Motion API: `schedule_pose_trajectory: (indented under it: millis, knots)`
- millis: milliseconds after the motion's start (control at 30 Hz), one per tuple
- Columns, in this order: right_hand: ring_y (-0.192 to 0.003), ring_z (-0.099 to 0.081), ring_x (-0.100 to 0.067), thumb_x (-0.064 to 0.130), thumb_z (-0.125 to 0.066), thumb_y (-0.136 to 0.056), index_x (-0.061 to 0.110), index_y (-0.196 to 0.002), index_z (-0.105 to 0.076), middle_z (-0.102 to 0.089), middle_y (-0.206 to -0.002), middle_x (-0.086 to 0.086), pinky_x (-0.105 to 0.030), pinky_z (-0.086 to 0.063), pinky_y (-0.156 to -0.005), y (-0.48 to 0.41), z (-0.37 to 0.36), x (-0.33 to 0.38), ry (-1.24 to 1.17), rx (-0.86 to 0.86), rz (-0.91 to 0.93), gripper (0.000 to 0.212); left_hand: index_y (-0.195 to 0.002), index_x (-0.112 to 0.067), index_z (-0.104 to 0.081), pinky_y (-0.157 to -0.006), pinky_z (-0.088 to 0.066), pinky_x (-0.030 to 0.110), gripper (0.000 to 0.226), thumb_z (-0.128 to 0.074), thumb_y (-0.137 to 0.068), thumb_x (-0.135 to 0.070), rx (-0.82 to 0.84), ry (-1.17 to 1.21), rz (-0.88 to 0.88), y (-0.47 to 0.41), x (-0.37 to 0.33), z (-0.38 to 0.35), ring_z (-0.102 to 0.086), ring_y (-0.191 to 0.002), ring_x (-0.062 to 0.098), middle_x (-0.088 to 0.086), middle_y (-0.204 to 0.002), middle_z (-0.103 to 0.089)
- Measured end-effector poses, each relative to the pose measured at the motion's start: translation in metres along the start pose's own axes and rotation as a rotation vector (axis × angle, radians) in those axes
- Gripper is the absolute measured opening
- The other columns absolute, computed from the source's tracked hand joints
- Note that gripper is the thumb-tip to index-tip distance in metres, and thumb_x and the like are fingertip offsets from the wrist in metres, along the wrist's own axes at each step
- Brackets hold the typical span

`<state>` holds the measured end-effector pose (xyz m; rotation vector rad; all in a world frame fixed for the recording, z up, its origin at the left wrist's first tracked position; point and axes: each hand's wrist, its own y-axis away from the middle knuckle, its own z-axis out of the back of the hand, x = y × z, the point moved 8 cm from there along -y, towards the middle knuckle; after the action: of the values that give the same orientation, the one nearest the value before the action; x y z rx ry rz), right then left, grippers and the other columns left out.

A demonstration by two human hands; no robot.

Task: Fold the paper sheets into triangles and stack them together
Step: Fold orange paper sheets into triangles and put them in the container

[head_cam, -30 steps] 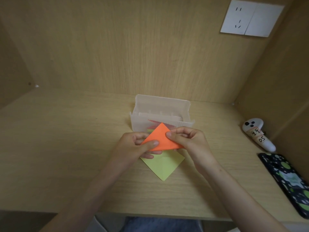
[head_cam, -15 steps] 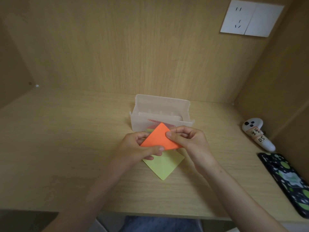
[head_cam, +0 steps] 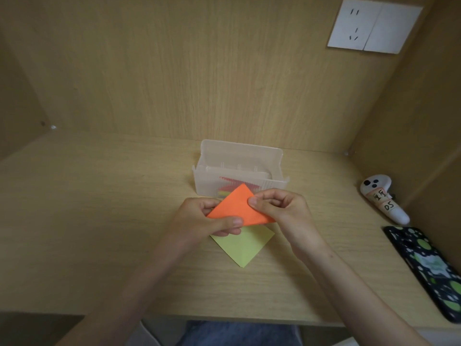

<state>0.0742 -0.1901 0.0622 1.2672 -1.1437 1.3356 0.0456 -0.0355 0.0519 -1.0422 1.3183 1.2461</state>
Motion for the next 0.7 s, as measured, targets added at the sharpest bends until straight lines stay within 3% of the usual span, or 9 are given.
schedule_pose_trajectory:
  millis: [100,267,333,467,700]
  knots:
    - [-0.056,-0.055,-0.005,0.008,-0.072,-0.076,0.009,-0.077,-0.068,-0.064,-0.067,-0.004,-0.014,-0.043,-0.055,0.0,0.0,-0.002,0.021,0.028,-0.009,0.005,-0.091,-0.011,-0.069,-0.066,-0.058,0.021,0.023,-0.077,-0.07,-0.005,0.018,-0.029,0.002,0.001,-0.001,0.002,-0.073,-0.069,0.017,0.003,-0.072,-0.075]
    - [-0.066,-0.058,-0.009,0.022,-0.081,-0.065,0.006,-0.093,-0.069,-0.064,-0.078,-0.003,-0.02,-0.049,-0.059,0.005,-0.016,-0.013,0.145,0.371,-0.192,0.035,-0.09,-0.008,-0.069,-0.061,-0.056,0.018,0.023,-0.078,-0.069,-0.004,0.003,-0.082,0.019,0.003,0.0,0.003,-0.072,-0.064,0.014,0.001,-0.067,-0.073]
    - [-0.059,-0.055,-0.009,0.022,-0.076,-0.064,0.006,-0.089,-0.068,-0.059,-0.075,-0.007,-0.018,-0.049,-0.059,0.006,-0.017,-0.016,0.222,0.413,-0.228,0.031,-0.088,-0.008,-0.069,-0.062,-0.057,0.018,0.022,-0.079,-0.069,-0.004,0.004,-0.089,0.024,0.003,0.001,0.002,-0.071,-0.063,0.013,0.002,-0.067,-0.074]
    - [-0.058,-0.055,-0.009,0.013,-0.077,-0.07,0.011,-0.082,-0.07,-0.056,-0.077,-0.01,-0.018,-0.05,-0.059,0.011,-0.022,-0.024,0.145,0.502,-0.327,0.015,-0.085,-0.01,-0.069,-0.062,-0.056,0.018,0.019,-0.078,-0.07,-0.003,-0.002,-0.095,0.016,0.004,0.0,-0.001,-0.071,-0.062,0.011,0.001,-0.064,-0.073]
    - [-0.051,-0.057,-0.011,0.004,-0.072,-0.075,0.006,-0.072,-0.068,-0.062,-0.065,-0.007,-0.019,-0.051,-0.055,0.012,-0.023,-0.028,0.155,0.463,-0.327,0.005,-0.084,-0.009,-0.068,-0.061,-0.056,0.019,0.017,-0.077,-0.071,-0.005,-0.003,-0.112,0.023,0.005,0.0,0.0,-0.071,-0.063,0.012,0.0,-0.065,-0.073]
